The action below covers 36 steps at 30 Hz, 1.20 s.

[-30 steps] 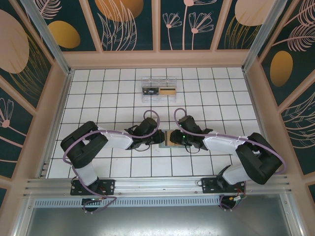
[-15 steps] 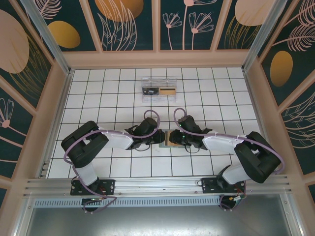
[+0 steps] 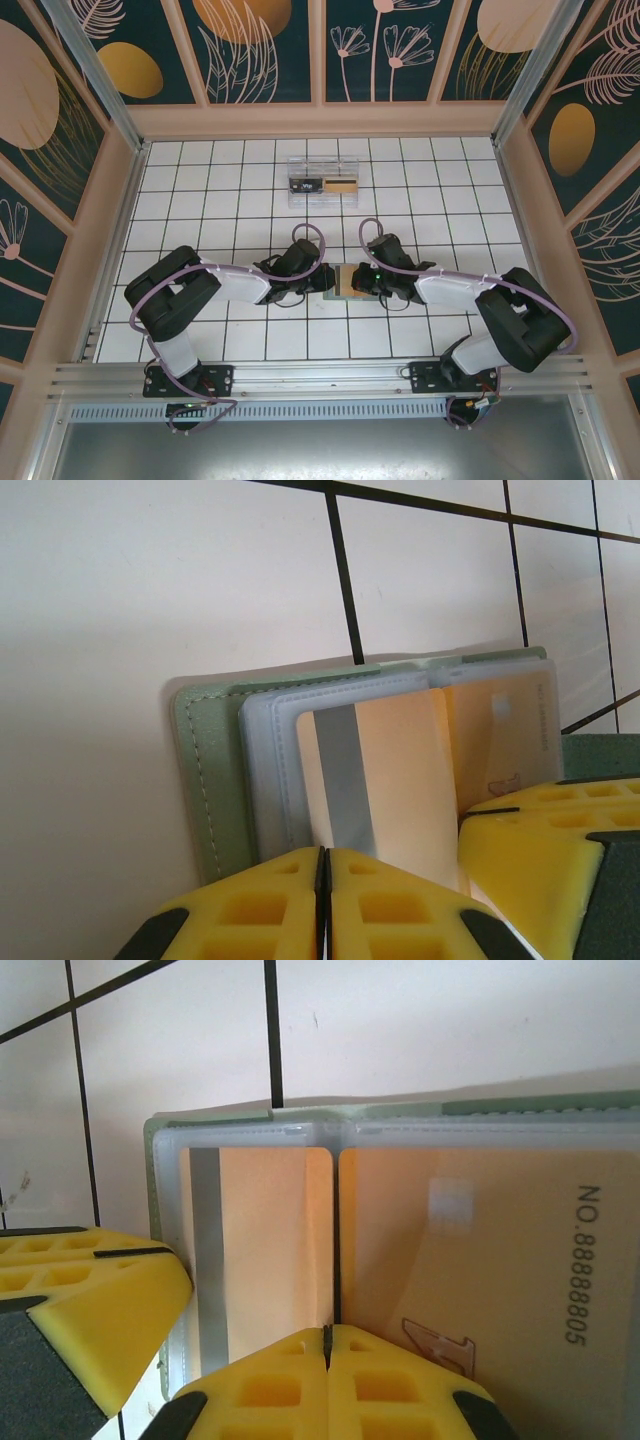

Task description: Take the credit cards out of the card holder

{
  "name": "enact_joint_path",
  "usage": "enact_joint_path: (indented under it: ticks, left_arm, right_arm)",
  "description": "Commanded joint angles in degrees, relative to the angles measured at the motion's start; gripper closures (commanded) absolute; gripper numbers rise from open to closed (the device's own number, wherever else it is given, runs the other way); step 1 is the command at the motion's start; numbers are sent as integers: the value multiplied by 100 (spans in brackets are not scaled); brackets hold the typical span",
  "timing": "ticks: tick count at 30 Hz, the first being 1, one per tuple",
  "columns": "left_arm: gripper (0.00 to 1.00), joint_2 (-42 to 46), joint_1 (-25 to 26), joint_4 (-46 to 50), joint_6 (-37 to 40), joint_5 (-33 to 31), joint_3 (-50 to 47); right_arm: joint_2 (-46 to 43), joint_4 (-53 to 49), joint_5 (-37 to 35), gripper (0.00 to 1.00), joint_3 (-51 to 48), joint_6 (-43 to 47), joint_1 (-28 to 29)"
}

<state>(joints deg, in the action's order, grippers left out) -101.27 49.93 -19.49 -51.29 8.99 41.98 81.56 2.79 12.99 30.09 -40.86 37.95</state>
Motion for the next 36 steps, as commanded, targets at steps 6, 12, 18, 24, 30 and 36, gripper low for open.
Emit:
enact_joint_path:
  ticks: [6, 12, 18, 24, 30, 36]
  left_arm:
    - [89, -241, 64, 733, -32, -123, -135]
    - [89, -251, 62, 804, 5, -172, -133]
    - [89, -303, 63, 846, 37, -222, -120]
    - [91, -414, 60, 1002, 54, -325, -102]
    - [92, -437, 62, 1078, 52, -388, -121]
    - [92, -463, 61, 1045, 52, -381, -156]
  right_arm:
    - [-256, 240, 204, 100, -239, -10, -161]
    - [-525, 157, 208, 100, -350, 16, -320]
    - [-555, 178, 354, 100, -329, 73, -363]
    - [-372, 77, 354, 72, -98, 187, -243]
    - [-98, -99, 211, 71, 74, 264, -133]
    - [48, -280, 66, 71, 213, 324, -17]
